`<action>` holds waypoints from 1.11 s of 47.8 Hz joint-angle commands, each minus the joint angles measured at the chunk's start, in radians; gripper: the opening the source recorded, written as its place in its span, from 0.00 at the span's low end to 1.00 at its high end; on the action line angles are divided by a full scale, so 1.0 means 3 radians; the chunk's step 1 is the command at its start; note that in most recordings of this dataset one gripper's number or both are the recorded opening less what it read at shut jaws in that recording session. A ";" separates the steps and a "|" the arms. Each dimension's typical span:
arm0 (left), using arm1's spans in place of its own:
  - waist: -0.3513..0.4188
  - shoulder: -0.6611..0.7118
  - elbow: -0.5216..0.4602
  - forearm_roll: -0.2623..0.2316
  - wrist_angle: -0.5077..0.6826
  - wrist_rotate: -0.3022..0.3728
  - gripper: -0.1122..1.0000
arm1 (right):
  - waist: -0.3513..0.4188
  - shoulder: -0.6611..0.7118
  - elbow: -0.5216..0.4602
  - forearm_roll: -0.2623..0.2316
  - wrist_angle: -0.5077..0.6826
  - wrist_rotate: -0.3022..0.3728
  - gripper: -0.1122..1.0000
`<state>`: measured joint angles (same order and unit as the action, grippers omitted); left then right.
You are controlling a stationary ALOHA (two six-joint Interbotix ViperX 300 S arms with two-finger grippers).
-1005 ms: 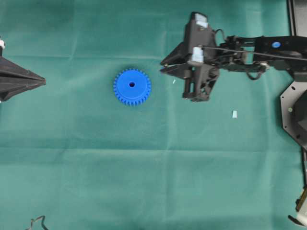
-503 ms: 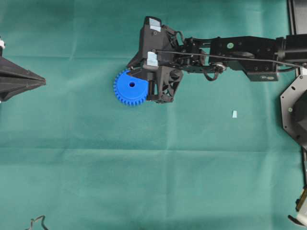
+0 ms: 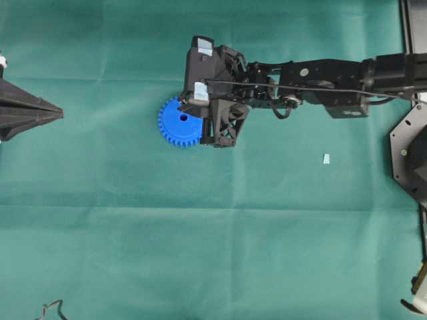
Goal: Insert the shaft into the center hole of the gear.
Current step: 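Carry the shaft left and position it above the blue gear's hole, then lower the shaft with the right gripper into the gear's center hole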
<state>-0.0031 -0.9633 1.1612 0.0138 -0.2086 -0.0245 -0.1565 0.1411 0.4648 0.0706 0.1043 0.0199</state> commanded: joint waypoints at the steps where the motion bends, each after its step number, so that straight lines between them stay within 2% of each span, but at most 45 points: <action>1: -0.0005 0.0015 -0.0077 0.0010 -0.0010 0.0005 0.10 | 0.0005 0.0015 -0.0015 0.0015 -0.0138 0.0005 0.28; 20: -0.0005 0.0020 -0.0077 0.0010 -0.0010 0.0005 0.10 | 0.0005 0.0046 0.0015 0.0015 -0.0220 0.0005 0.28; 39: -0.0005 0.0020 -0.0077 0.0010 -0.0010 0.0000 0.10 | 0.0020 -0.0118 0.0010 0.0015 -0.0235 0.0005 0.28; 53: -0.0005 0.0026 -0.0077 0.0010 -0.0010 0.0005 0.10 | 0.0097 -0.0072 0.0061 0.0026 -0.0424 0.0010 0.28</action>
<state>-0.0031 -0.9649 1.1612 0.0138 -0.2071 -0.0245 -0.1304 0.1427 0.4893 0.0752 -0.0031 0.0230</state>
